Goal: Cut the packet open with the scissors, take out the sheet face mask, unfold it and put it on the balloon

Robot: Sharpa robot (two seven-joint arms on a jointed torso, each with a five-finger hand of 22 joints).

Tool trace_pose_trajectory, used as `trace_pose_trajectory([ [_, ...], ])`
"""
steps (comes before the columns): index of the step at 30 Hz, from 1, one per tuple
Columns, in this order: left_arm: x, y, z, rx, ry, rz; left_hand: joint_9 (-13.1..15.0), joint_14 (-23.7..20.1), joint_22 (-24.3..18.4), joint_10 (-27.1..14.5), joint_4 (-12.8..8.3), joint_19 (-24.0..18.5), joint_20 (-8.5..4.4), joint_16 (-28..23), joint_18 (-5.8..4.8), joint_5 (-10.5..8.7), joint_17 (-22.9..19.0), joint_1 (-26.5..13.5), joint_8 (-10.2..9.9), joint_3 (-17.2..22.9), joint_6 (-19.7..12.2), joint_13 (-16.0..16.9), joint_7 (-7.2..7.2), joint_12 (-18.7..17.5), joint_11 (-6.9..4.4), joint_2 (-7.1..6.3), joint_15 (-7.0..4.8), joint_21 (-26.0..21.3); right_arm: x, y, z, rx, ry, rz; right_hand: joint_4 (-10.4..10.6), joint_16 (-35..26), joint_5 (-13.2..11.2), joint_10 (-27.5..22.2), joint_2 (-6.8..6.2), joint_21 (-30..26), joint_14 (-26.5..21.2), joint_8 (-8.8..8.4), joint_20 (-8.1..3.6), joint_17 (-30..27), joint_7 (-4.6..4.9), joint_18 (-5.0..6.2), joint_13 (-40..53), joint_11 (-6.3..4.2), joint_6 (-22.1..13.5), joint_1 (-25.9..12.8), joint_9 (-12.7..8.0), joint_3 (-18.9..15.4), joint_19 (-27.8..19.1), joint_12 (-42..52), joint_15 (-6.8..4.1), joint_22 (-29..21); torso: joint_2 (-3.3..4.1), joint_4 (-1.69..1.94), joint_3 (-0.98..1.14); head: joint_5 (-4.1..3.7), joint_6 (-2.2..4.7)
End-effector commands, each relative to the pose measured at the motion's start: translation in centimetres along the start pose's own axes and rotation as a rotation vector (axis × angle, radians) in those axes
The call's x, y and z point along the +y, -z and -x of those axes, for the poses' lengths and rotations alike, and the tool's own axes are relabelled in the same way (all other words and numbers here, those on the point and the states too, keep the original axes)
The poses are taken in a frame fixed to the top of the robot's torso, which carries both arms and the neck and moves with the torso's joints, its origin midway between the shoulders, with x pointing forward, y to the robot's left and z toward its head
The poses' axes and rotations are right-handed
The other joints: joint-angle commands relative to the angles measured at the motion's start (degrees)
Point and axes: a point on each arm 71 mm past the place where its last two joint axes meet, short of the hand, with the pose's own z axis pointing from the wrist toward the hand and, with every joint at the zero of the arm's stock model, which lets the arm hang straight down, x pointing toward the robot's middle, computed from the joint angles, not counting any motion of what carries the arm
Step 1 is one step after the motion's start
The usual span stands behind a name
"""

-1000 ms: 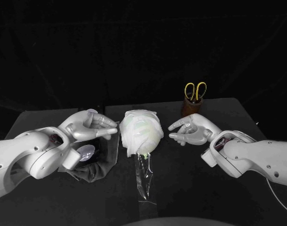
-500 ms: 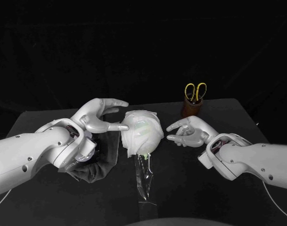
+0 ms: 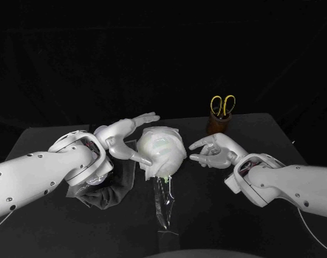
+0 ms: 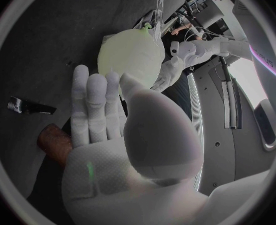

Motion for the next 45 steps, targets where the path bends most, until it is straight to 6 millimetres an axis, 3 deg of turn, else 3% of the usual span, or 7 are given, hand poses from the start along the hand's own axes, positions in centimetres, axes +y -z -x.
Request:
trace_pose_trajectory([
  [1,-0.1,-0.3,-0.7,0.114,-0.060,-0.002,-0.08,-0.29,-0.07,-0.55,0.01,-0.42,0.01,-0.38,-0.11,-0.23,-0.07,-0.50,-0.39,-0.38,-0.55,-0.09,-0.05,-0.22,0.04,-0.14,-0.09,-0.33,0.1,0.0,-0.2,0.005,0.006,0.009,0.14,0.62,-0.04,-0.34,-0.07,0.35,-0.32,-0.17,-0.01,0.16,-0.01,0.59,0.43,-0.09,-0.17,0.53,-0.09,-0.43,-0.60,0.57,-0.03,0.22,0.01,-0.04,0.01,0.04,-0.02],
  [18,0.5,-1.5,-1.0,0.182,-0.077,0.032,0.08,-0.15,-0.12,0.29,0.05,-0.64,-0.18,-0.26,0.09,-0.22,0.08,-0.60,-0.24,-0.36,-0.26,0.12,0.59,0.02,0.33,-0.12,-0.48,-0.48,0.3,0.0,-0.7,0.024,-0.002,0.013,0.47,6.00,-0.04,-1.03,0.17,2.89,0.20,-0.08,-0.11,3.75,-0.08,0.59,4.73,-0.16,0.26,0.97,-0.13,-0.92,-1.48,3.43,-0.10,2.49,-0.05,-0.02,0.03,-0.27,-0.19],
  [25,0.4,-1.9,-0.9,0.170,-0.081,0.027,0.27,0.30,-0.10,1.21,0.05,-0.63,-0.21,0.12,0.19,-0.19,0.48,-0.58,0.00,-0.34,0.24,0.29,1.44,0.22,1.14,-0.11,-0.53,-0.49,0.4,-0.1,-0.9,0.027,-0.003,0.015,0.52,8.39,-0.04,-1.14,0.27,3.78,0.77,-0.05,-0.14,5.76,-0.11,0.60,6.05,-0.19,0.41,1.15,-0.15,-1.06,-1.77,4.39,-0.13,3.28,-0.01,0.00,0.02,-0.30,-0.17],
  [30,0.3,-2.0,-0.8,0.149,-0.087,0.031,0.55,0.91,-0.01,2.18,0.07,-0.30,-0.19,0.56,0.42,-0.16,0.85,0.25,0.38,-0.28,0.97,0.44,2.76,0.48,2.45,-0.06,-0.18,-0.33,0.3,-0.1,-1.0,0.032,0.010,0.015,0.47,11.77,-0.02,-0.64,0.37,4.99,1.83,0.07,-0.22,8.78,-0.19,0.61,9.33,-0.25,0.75,1.40,-0.15,-1.22,-2.04,7.55,-0.20,4.32,-0.06,0.05,0.02,-0.38,-0.02],
  [45,0.4,-2.1,-0.7,0.135,-0.096,0.043,0.93,2.06,0.04,3.54,0.07,-0.06,-0.27,1.36,1.01,-0.14,1.55,1.56,0.91,-0.26,1.99,0.62,3.81,0.77,3.50,0.00,0.20,-0.20,0.2,-0.4,-1.4,0.036,0.060,0.005,0.41,19.38,-0.05,1.06,0.93,8.53,4.01,0.83,-0.41,15.54,-0.57,0.63,19.41,-0.51,2.01,1.66,-0.03,-1.60,-3.10,18.02,-0.39,7.46,-0.01,0.06,0.04,-0.77,-0.14],
])
